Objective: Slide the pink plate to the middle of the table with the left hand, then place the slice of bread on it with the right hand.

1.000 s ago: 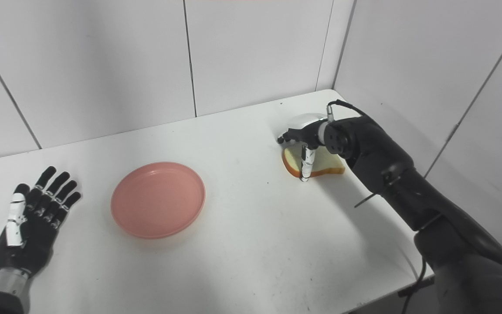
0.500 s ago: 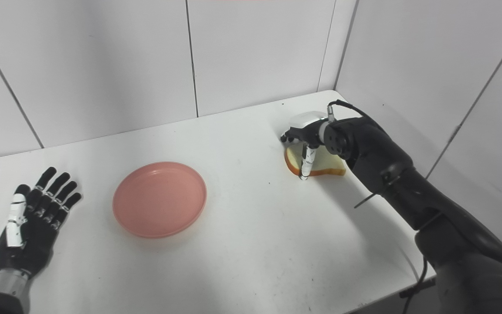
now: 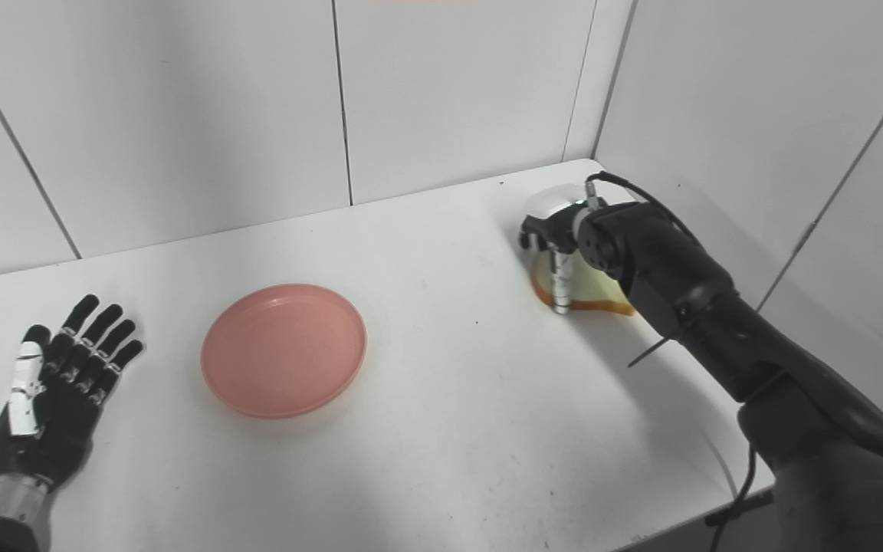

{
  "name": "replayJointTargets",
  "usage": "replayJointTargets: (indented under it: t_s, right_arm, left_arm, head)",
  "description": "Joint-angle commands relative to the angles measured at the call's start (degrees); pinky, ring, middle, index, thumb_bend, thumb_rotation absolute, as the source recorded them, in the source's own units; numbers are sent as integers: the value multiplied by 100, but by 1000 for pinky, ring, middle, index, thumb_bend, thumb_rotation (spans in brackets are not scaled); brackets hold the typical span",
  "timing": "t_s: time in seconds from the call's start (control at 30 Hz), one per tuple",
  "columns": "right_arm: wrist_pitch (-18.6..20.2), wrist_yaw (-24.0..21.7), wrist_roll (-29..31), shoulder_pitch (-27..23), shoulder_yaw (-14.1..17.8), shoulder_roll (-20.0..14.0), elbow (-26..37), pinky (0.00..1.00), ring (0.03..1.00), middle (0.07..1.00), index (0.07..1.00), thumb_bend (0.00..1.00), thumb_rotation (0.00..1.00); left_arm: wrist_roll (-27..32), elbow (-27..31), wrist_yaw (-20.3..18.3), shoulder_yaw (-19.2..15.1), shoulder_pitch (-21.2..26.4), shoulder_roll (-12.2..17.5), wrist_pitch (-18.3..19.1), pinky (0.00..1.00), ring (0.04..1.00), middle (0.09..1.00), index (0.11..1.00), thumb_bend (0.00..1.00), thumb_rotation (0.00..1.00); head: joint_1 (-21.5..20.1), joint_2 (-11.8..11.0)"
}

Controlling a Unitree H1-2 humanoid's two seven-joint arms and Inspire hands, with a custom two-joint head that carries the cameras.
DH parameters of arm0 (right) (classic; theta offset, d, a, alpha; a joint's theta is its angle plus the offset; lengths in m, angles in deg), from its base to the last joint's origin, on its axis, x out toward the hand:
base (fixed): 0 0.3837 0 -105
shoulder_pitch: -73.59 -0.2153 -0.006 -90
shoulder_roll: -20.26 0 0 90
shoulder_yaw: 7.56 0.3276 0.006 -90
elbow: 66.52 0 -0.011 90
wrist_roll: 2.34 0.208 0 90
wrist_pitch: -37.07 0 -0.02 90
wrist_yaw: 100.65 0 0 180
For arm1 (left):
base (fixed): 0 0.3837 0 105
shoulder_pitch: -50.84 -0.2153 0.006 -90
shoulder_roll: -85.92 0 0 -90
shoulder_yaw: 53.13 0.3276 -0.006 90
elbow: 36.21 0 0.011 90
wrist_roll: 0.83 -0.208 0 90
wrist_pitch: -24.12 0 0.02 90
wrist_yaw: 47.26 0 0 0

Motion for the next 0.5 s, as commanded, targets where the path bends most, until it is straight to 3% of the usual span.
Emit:
replayJointTargets:
  t_s: [0.0, 0.47]
  right_arm:
    - [20, 150, -52, -65, 39, -116, -24, 315, 372, 426, 527, 526, 4]
    - [139, 331, 144, 80, 252, -31, 319, 343, 378, 480, 554, 511, 0]
  left_arm:
    - [-61, -233, 148, 0, -240, 81, 451, 912, 924, 922, 920, 495, 972]
    - [-111, -279, 153, 16, -227, 109, 378, 907, 917, 913, 913, 503, 966]
  head:
    - [-8, -6]
    - [-31, 2]
